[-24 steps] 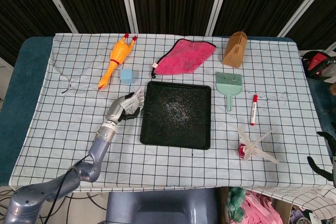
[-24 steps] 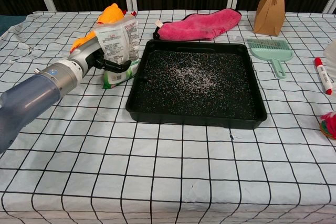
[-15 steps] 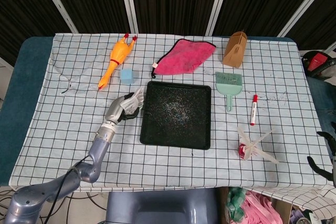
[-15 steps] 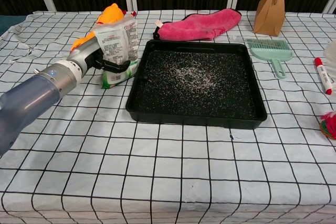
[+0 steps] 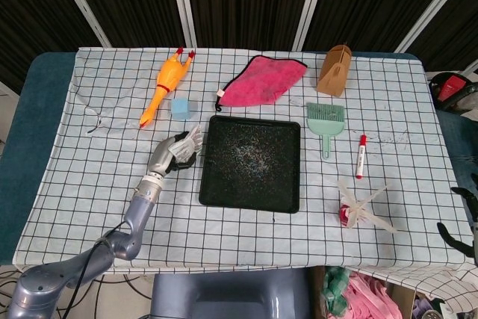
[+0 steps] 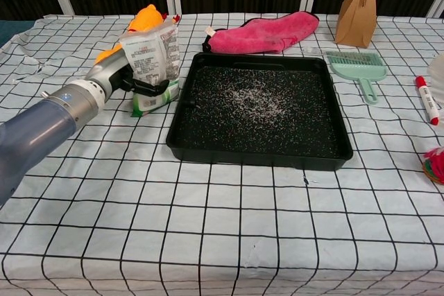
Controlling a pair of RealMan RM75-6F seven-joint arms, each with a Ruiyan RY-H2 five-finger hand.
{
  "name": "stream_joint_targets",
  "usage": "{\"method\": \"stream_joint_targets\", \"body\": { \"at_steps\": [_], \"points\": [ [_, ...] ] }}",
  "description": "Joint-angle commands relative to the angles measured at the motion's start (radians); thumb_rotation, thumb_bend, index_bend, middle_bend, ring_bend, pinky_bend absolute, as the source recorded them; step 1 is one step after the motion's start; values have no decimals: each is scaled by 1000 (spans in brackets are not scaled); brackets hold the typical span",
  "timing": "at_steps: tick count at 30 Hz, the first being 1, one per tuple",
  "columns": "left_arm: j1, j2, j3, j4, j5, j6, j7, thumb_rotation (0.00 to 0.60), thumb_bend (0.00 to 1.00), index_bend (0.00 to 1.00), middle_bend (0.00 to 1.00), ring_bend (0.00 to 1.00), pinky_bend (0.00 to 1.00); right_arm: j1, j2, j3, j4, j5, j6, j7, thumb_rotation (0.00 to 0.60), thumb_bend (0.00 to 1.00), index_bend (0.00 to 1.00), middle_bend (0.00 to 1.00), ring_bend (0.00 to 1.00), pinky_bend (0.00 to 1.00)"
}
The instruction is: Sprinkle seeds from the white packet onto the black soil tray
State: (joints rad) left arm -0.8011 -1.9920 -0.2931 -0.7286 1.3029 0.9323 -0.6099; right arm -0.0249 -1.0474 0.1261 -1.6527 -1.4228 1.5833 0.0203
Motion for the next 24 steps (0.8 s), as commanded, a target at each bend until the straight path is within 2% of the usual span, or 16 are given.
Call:
{"method": "stream_joint_targets", "body": {
  "at_steps": [1,7,12,15,19,24],
  "points": [
    [2,10,5,-10,8,9,9,600,579,342,376,270,456,0,0,0,0,0,1,0,600,194,260,40,146,335],
    [10,62,18,-69,40,53,41,600,594,342,378,271,456,-3,2,2,-1,0,8,3,600,195,260,39,146,335],
    [19,187,53,-207,92,62,85,600,595,339,390,279,455,-4,2,0,-2,-3,9,0,600,195,260,39,146,335],
    [11,290,53,-337,94,15,90,600,595,338,389,279,453,-3,1,0,-4,-2,7,-4,600,195,260,39,146,335],
    [-21,420,45,-484,92,-59,164,600,597,339,389,279,453,-4,0,0,-4,4,6,-13,600,195,260,39,146,335],
    [-76,529,12,-622,41,-172,235,600,605,341,388,279,452,-4,-1,5,-1,17,4,-17,600,195,260,40,146,335]
  ]
}}
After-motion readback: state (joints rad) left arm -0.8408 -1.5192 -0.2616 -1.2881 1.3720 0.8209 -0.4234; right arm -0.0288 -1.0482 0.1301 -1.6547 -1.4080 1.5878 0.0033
